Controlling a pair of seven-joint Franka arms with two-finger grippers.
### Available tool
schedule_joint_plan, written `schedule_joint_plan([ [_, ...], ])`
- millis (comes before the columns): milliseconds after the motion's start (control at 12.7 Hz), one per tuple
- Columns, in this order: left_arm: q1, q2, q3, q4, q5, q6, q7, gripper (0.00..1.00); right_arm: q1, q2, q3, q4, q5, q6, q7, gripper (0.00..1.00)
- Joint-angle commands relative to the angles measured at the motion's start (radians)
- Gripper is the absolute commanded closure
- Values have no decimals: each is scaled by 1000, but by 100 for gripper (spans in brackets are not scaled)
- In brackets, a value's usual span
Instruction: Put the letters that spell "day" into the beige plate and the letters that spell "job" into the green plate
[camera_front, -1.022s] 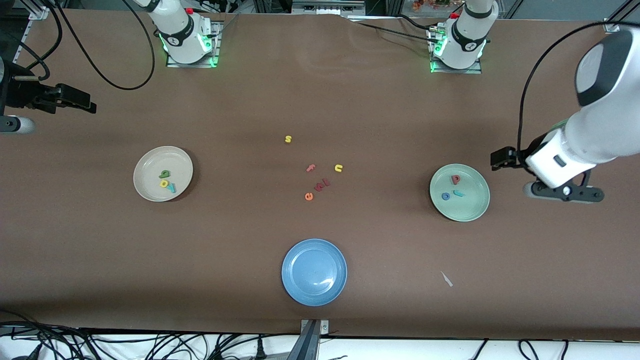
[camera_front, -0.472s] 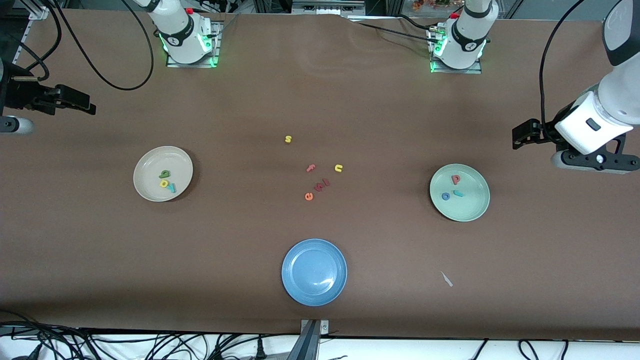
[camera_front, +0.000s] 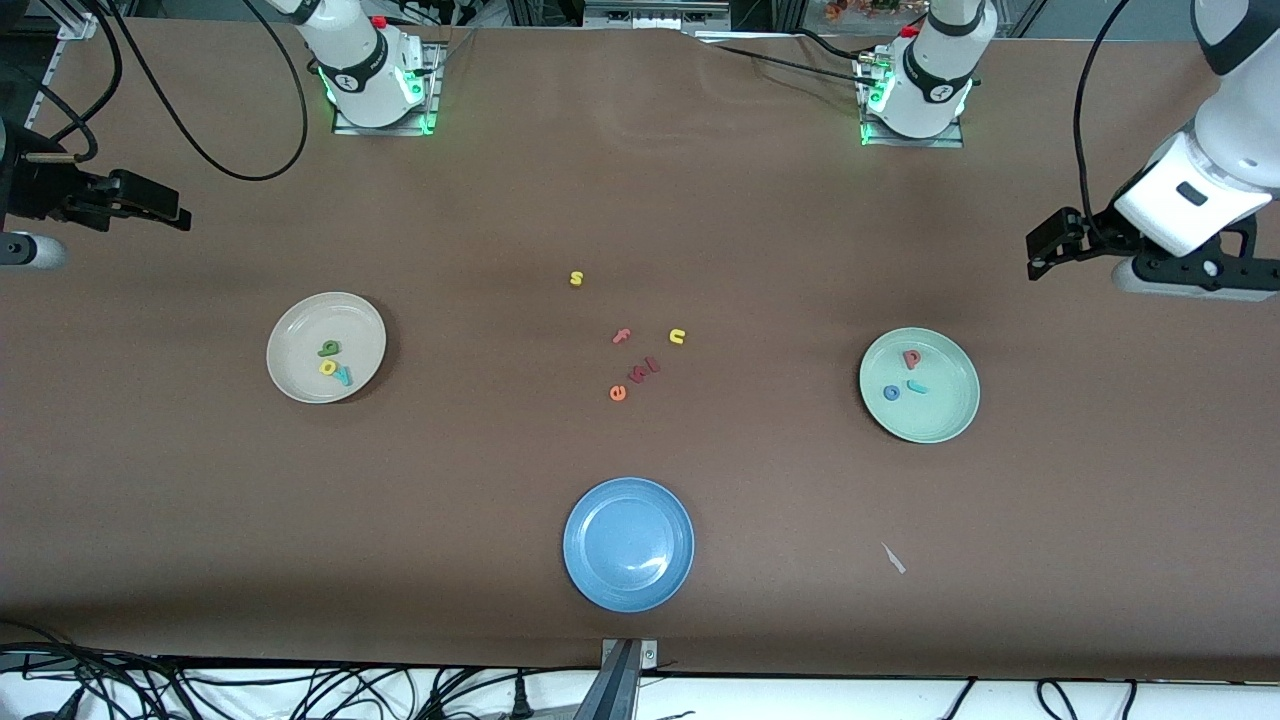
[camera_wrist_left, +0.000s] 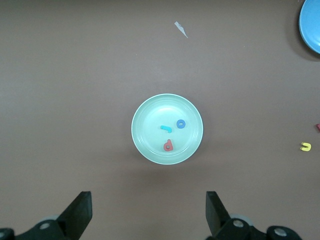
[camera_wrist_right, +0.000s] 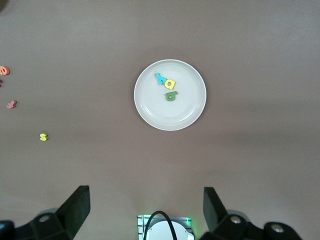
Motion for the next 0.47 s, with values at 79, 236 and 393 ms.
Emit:
schedule_joint_plan([
  [79,-49,-27,61,-25,-30,13,21,0,0,11,-2,25,8,-5,-19,0],
  [236,-49,-23,61,-22,-30,4,25,0,0,9,-2,23,8,-5,-19,0],
  [393,-46,-17,60,-13,-25,-13,24,0,0,11,-2,23,8,-5,-19,0],
])
